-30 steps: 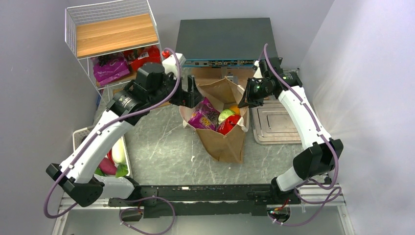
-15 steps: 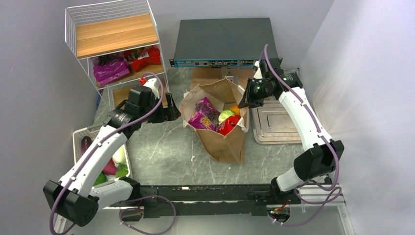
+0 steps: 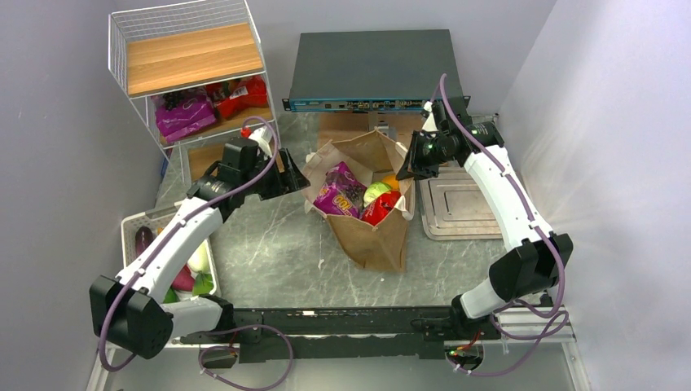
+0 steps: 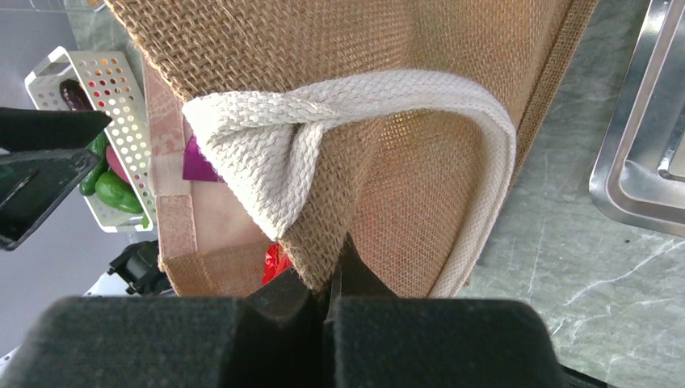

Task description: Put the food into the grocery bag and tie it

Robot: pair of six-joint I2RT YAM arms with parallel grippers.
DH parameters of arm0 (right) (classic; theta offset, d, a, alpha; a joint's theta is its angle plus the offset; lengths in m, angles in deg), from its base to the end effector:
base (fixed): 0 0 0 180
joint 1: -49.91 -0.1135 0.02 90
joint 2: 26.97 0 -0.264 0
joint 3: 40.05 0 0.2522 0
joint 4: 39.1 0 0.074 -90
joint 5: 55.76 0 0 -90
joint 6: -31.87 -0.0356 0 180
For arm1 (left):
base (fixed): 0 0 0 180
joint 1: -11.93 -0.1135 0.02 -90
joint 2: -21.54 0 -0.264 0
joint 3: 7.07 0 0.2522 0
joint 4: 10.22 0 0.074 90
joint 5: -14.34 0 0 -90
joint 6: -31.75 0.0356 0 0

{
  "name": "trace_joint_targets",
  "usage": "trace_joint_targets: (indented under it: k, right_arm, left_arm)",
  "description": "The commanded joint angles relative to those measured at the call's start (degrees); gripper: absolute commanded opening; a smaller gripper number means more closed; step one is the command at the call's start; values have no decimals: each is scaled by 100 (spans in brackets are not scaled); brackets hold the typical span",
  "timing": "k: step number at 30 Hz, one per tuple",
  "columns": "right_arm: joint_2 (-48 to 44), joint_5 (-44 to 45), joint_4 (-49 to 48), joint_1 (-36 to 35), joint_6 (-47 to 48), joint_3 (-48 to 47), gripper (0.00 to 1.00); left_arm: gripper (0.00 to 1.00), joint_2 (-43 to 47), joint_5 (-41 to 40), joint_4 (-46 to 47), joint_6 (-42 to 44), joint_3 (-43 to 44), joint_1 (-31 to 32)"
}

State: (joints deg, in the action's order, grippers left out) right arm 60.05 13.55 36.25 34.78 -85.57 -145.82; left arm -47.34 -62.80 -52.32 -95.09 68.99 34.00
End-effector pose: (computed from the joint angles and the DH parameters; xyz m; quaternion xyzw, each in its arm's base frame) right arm 0.2903 0.0915 0.3686 0.0497 0.9424 0.2629 0.2010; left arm 0.2419 -0.1066 0.3291 -0.0619 0.8805 -0.3124 0.3512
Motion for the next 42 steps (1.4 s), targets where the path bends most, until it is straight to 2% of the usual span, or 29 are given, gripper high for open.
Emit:
trace_joint_targets:
  k: [1, 9, 17, 30, 34, 36, 39, 41, 42]
  right_arm:
    - [-308, -93, -246, 22, 16, -41, 0]
    - [-244, -155, -208, 24, 29, -68, 0]
    - [-186, -144, -171, 27, 38, -146, 0]
    - [-142, -137, -188, 28, 50, -101, 0]
    - [-132, -121, -190, 22, 46, -83, 0]
    - [-136, -115, -194, 20, 48, -68, 0]
    - [-142, -102, -198, 22, 51, -50, 0]
    - [-138, -102, -199, 29, 46, -48, 0]
    - [-135, -94, -195, 29, 46, -54, 0]
  left_arm:
    - [79, -52, 281, 533, -405, -199, -155]
    - [73, -347, 523, 951, -577, -411, -167]
    - [71, -627, 612, 952, -575, -316, -195]
    - [57, -970, 700, 1247, -922, -502, -290]
    - [47, -1101, 870, 1660, -1080, -597, -291]
    - [38, -1171, 1052, 1920, -1148, -638, -291]
    - [21, -1323, 1385, 2033, -1149, -584, -290]
    - [3, -1358, 1494, 2023, -1121, -533, -284]
    - [0, -1324, 1488, 1947, -1105, -486, -278]
